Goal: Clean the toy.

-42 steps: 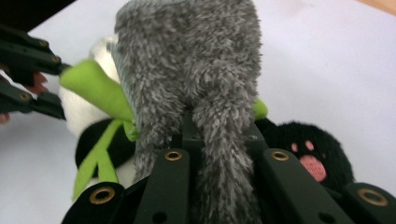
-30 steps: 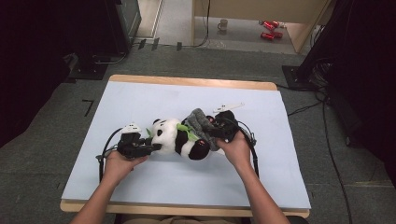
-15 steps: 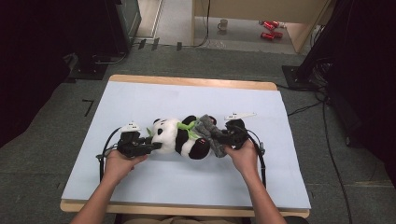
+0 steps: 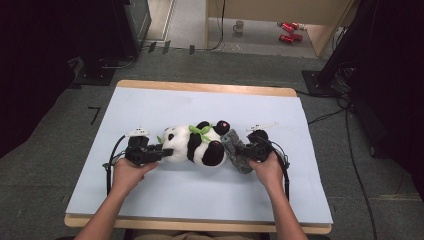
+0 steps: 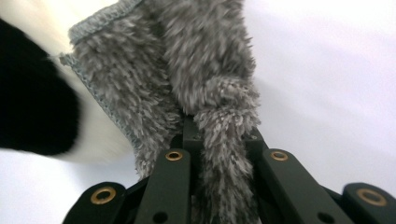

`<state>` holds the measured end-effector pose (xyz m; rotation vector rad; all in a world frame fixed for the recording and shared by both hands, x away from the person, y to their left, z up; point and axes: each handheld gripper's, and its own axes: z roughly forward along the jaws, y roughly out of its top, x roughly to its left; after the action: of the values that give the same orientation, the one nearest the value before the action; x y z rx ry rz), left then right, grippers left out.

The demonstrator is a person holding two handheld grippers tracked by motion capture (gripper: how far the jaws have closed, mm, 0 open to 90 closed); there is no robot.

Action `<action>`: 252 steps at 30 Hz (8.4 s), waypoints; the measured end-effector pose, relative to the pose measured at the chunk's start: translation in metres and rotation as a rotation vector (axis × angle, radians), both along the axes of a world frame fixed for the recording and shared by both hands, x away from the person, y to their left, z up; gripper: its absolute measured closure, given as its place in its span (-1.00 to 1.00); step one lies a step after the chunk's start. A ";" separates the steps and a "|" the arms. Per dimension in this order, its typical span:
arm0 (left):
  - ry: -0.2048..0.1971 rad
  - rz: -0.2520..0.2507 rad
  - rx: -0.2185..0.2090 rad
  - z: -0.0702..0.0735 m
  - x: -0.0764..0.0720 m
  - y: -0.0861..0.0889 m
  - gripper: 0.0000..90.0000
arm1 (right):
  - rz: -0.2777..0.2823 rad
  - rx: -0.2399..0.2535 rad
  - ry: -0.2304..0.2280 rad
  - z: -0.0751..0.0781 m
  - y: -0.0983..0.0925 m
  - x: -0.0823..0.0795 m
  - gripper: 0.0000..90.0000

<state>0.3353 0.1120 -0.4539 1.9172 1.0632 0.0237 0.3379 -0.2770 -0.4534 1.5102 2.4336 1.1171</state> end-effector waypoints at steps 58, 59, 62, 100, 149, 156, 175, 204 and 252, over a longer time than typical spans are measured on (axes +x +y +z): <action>-0.025 0.006 0.020 -0.002 0.001 -0.009 0.37 | 0.002 0.063 -0.106 0.068 0.028 -0.038 0.73; -0.022 0.011 0.014 -0.002 0.002 -0.009 0.37 | -0.009 0.074 -0.105 0.065 0.025 -0.038 0.73; -0.018 0.022 0.013 -0.001 0.002 -0.010 0.37 | -0.042 0.084 -0.098 0.053 0.021 -0.043 0.74; -0.028 0.010 0.018 0.002 0.009 -0.011 0.38 | 0.015 0.072 -0.135 0.099 0.052 -0.032 0.75; -0.002 0.042 0.003 0.017 0.000 -0.020 0.34 | -0.013 0.111 -0.218 0.110 0.053 -0.051 0.76; -0.054 0.028 -0.010 0.018 -0.001 -0.018 0.08 | 0.010 0.026 -0.164 0.079 0.073 -0.039 0.76; -0.183 -0.102 0.032 0.016 0.003 0.005 -0.23 | -0.042 0.031 -0.152 0.071 0.054 -0.016 0.76; -0.196 -0.051 0.031 -0.007 0.016 -0.029 -0.16 | 0.012 -0.029 -0.146 0.070 0.056 -0.005 0.72; -0.089 0.044 0.057 -0.004 0.008 -0.031 0.21 | 0.014 -0.052 -0.104 0.077 0.123 0.030 0.73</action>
<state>0.3432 0.0806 -0.4578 1.9250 1.0540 0.1641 0.3679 -0.1542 -0.3768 1.3872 2.3884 1.0967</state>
